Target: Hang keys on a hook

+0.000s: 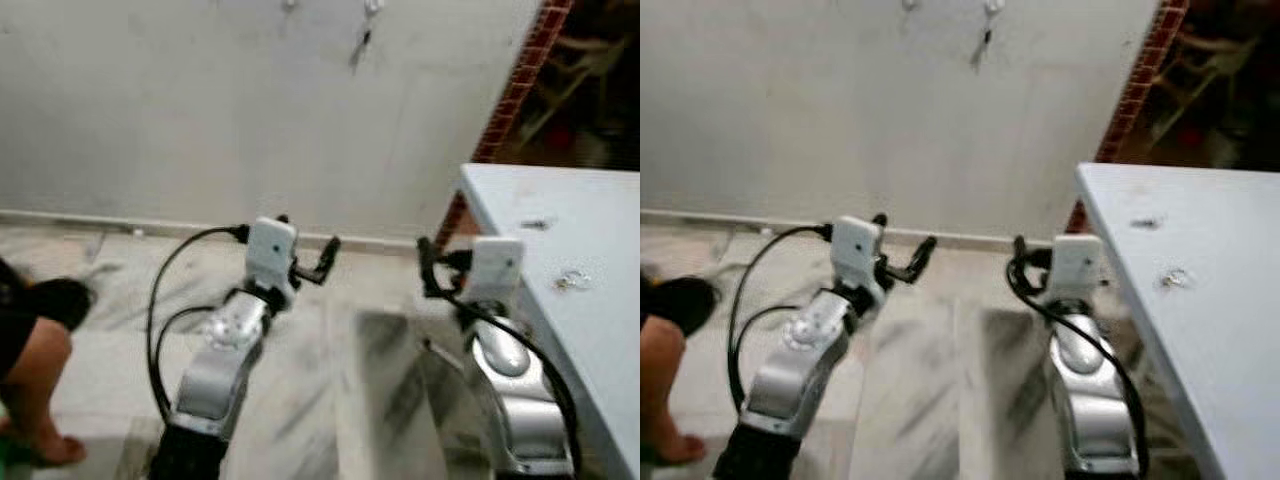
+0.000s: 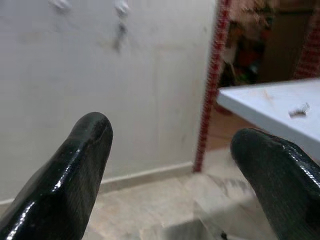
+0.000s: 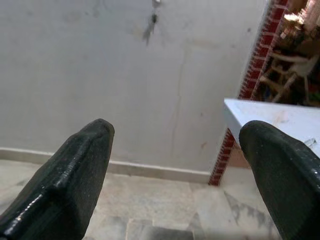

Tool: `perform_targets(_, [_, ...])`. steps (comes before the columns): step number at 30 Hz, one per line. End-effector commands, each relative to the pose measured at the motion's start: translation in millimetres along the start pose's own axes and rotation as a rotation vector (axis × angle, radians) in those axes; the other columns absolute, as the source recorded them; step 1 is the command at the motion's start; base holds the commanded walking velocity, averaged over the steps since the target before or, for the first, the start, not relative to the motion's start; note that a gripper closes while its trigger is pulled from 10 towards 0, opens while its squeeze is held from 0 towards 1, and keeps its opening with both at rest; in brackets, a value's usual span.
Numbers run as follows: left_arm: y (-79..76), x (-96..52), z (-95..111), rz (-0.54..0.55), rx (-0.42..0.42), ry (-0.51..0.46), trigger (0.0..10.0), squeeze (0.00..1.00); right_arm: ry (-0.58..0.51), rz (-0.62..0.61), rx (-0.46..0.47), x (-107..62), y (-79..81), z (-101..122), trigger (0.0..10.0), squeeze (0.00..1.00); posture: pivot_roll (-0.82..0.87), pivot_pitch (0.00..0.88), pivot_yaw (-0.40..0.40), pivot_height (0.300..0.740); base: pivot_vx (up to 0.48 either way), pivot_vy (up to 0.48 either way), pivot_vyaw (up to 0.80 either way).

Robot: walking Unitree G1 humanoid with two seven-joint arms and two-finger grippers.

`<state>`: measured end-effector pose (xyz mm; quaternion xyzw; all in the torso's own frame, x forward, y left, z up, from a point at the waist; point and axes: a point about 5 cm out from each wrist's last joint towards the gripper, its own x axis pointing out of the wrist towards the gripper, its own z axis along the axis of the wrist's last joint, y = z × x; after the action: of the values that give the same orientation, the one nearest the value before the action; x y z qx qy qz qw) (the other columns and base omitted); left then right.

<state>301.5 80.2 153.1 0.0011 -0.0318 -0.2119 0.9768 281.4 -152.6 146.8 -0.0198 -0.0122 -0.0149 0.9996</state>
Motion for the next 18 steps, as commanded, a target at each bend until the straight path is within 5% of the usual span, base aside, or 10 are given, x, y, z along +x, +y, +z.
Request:
perform_targets(1, [-1.5,0.5,0.6,-0.007,-0.004,-0.002,10.0,0.0,-0.017,0.006,-0.005,2.0,-0.4,4.5,10.0,0.0,0.02,0.015,-0.075,0.74,0.0,0.0,0.0])
perform_targets(13, [-0.4,0.9,1.1,-0.007,-0.008,-0.003,10.0,0.0,-0.01,0.012,-0.004,3.0,1.6,3.8,10.0,0.0,0.02,0.014,-0.074,0.74,0.0,0.0,0.0])
perform_targets(18, [2.1,2.1,0.2,-0.002,-0.014,0.009,10.0,0.0,-0.035,-0.026,-0.025,4.9,0.8,6.3,10.0,0.0,0.02,0.019,-0.068,0.74,0.0,0.0,-0.8])
